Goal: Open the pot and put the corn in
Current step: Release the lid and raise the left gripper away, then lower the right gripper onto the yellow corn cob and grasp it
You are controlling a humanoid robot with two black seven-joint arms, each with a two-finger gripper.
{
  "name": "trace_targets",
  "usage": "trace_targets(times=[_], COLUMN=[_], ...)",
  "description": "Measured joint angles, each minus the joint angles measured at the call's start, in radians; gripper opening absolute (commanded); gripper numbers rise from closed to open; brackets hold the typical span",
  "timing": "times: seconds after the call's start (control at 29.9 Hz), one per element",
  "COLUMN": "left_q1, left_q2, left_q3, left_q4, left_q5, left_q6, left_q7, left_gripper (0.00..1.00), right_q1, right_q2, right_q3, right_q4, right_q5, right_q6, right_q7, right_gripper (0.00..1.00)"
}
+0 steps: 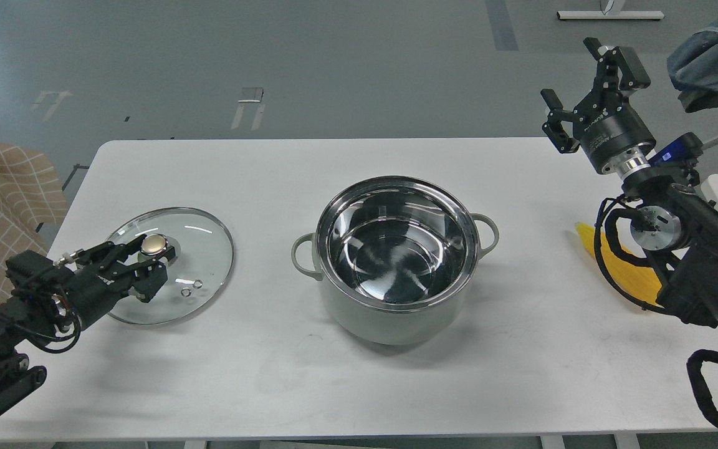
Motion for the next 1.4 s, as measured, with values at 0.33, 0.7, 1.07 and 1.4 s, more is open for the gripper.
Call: trace_targets(times=[0.33,0.7,1.07,1.4], left_q1=[-0.026,-0.378,-0.578,-0.585], left_q2=[0.019,0.211,0.139,0.071], left_q3=[-0.017,-0.039,-0.069,-0.092], left_q4=[-0.046,-0.243,-0.22,-0.229], left_q5=[-0.103,-0.886,-1.495,-1.506], left_q6=[0.0,-0.534,-0.907,-0.905], left_q7=[0.0,0.0,0.0,0.0], left_gripper=[0.97,0.97,0.97,0.97], right_q1=[0.0,0.092,0.294,0.202], right_q2=[-0.004,-0.114,-0.454,-0.543], right_q3=[0.0,-0.157,-0.622,-0.811], right_q4=[0.0,0.009,0.258,0.287], right_q5=[0.0,-0.131,-0.663,-1.145], right_q6=[0.0,0.0,-0.052,-0.241], right_q7=[0.0,0.0,0.0,0.0], right_gripper=[0.99,0.99,0.99,0.99])
